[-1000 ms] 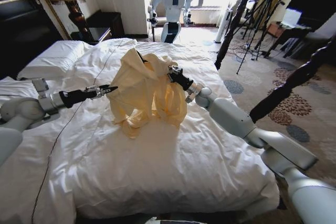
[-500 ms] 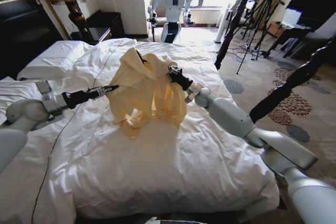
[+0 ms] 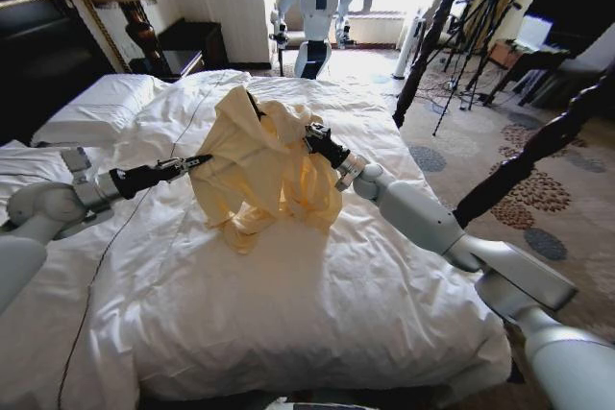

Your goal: Pick up the clothes from the bed and hang them on the clothes hanger.

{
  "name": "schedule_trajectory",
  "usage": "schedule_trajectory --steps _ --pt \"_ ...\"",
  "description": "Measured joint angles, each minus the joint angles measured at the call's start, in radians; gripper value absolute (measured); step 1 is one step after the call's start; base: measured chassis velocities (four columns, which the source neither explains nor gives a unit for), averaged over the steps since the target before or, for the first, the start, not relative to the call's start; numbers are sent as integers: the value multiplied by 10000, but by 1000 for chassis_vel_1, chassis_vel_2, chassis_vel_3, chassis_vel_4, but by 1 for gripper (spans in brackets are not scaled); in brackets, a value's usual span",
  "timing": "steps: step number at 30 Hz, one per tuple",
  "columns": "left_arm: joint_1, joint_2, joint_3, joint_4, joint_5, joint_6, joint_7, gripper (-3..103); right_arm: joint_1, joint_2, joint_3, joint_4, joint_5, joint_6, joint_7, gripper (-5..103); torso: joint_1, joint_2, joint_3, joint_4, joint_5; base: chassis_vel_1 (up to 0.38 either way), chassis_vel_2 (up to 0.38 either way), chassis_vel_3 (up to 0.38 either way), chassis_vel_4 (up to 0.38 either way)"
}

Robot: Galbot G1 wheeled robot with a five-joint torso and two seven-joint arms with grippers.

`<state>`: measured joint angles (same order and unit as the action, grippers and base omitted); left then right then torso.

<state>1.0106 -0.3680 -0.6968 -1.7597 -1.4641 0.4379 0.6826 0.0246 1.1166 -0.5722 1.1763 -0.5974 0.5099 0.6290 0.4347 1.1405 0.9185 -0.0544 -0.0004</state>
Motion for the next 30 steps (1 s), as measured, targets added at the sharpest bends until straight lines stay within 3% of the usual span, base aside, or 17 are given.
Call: schedule_trajectory --steps 8,11,17,18,20,23,25,26,27,30 --pt "20 -25 0 56 18 -13 -44 2 -190 -190 -133 304 485 -422 -46 6 0 0 0 1 0 0 0 0 0" --pt "25 -38 -5 85 23 -23 -72 2 -285 -401 -182 639 977 -552 -588 19 0 0 0 -1 0 0 0 0 0" --pt "-4 -46 -3 156 23 -33 -120 2 -322 -508 -205 756 1087 -488 -678 35 0 0 0 1 -1 0 0 0 0" --pt "-93 -59 27 190 -1 -46 -210 2 -346 -573 -219 810 1096 -411 -681 46 0 0 0 2 0 0 0 0 0" --pt "-142 -74 47 209 -28 -48 -256 2 -362 -611 -232 839 1096 -379 -683 46 0 0 0 2 0 0 0 0 0" --pt "-246 -101 96 276 -76 -61 -342 2 -518 -825 -367 1032 1151 -324 -680 61 0 0 0 0 2 0 0 0 0" --pt "-254 -107 99 283 -82 -65 -352 2 -557 -870 -401 1083 1171 -323 -678 61 0 0 0 1 1 0 0 0 0" --pt "-266 -122 99 303 -95 -71 -393 2 -659 -993 -490 1220 1223 -324 -674 73 0 0 1 0 1 0 0 0 0" --pt "-266 -122 99 303 -95 -71 -393 2 -659 -993 -490 1220 1223 -324 -674 73 0 0 1 0 1 0 0 0 0" --pt "-271 -173 85 368 -131 -120 -464 2 -960 -1382 -639 1632 1333 -364 -629 94 0 0 1 0 -1 0 0 0 0"
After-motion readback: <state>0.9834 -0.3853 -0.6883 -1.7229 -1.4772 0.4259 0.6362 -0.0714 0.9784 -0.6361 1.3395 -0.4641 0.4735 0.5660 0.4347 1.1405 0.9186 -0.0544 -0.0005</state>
